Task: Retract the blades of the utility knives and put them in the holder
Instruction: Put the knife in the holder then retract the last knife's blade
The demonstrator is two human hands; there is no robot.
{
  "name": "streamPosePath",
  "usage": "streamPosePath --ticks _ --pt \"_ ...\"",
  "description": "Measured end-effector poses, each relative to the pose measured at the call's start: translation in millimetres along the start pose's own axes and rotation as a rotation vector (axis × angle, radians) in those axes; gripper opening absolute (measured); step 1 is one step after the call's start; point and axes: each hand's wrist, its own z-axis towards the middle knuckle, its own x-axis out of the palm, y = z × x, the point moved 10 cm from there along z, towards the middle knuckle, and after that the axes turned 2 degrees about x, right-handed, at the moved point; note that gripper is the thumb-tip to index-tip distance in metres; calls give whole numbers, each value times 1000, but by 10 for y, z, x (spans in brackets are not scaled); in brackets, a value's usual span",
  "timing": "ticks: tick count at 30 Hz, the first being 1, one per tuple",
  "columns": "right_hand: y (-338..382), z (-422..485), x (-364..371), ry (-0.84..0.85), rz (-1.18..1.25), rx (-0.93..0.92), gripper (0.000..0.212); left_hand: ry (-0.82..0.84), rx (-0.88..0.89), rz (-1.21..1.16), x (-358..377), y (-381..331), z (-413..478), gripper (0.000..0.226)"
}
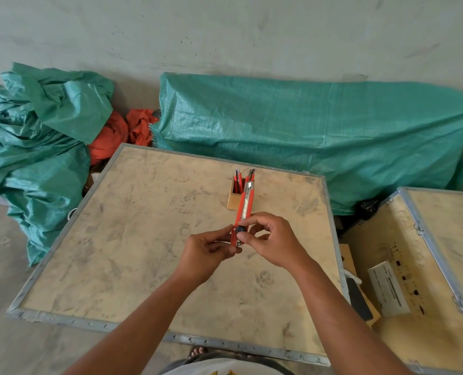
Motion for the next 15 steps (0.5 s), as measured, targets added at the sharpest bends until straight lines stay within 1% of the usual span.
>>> streamPosePath --ticks 3,6,9,10,15 --pt "-82 77 -95 -69 -1 26 20 2 -1 18 66 0 112 48" --pt "-171 206 -139 -88 -4 39 20 4 -4 33 109 6 247 49" --pt "-327 364 -210 -110 99 76 11 2 -23 30 141 32 412 50" --pt "-392 422 -246 -123 133 88 11 2 -33 24 153 47 476 51" --pt "-702 780 -388 -141 220 167 29 -6 -90 79 187 136 857 51"
